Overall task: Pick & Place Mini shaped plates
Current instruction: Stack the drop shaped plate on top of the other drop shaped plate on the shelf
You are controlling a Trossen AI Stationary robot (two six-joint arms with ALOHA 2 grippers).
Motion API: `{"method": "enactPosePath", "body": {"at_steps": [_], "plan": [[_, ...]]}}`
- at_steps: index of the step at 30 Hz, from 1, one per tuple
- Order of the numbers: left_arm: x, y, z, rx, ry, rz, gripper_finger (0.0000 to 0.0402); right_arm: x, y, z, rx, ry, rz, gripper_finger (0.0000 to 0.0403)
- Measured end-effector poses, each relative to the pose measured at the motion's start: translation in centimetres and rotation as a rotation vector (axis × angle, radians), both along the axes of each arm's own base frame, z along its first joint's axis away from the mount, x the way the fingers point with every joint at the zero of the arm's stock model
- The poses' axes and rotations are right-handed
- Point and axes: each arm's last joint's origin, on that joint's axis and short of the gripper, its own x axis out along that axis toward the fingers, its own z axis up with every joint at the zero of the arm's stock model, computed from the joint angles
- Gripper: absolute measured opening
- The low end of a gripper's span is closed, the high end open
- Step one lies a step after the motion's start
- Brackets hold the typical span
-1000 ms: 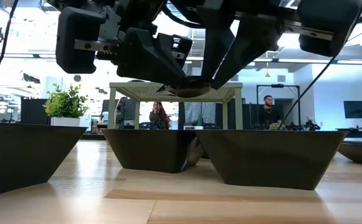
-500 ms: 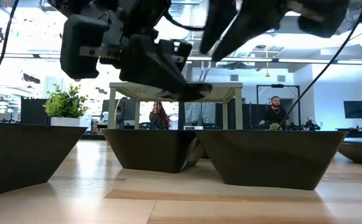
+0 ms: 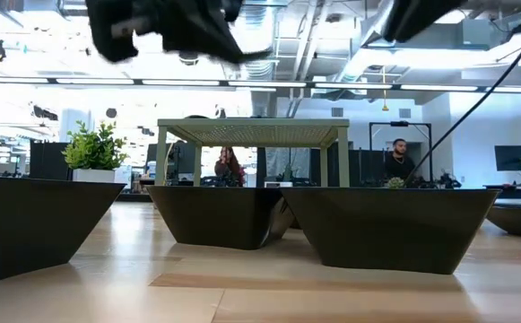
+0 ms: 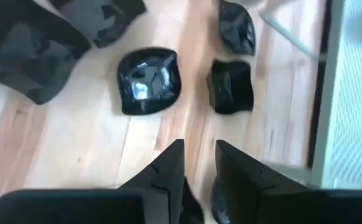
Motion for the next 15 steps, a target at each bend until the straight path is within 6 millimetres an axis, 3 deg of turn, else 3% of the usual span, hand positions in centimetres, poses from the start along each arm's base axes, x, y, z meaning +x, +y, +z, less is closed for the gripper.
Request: {"method": "enactPosePath", "body": {"at_steps": [3, 6, 10, 15], "plan": [[-2.2, 2.6, 3.8, 0.053, -0.081, 0.008, 0.0009, -0.6, -0.5, -1.5, -0.006, -0.049, -0.043, 0.0085], [-4.6, 6.2, 6.1, 0.088, -0.120, 0.083, 0.0008, -0.6, -0.8, -3.1, -0.051, -0.072, -0.033, 0.0085], [-7.4, 11.1, 7.3, 0.037, -0.117, 0.089, 0.0008, 0.3, -1.5, -4.4, -0.133, -0.105, 0.006, 0.0085], [-8.8, 16.6, 6.8, -0.032, -0.121, 0.158, 0.0008, 1.5, -2.9, -4.5, -0.156, -0.128, 0.004, 0.0085]]}}
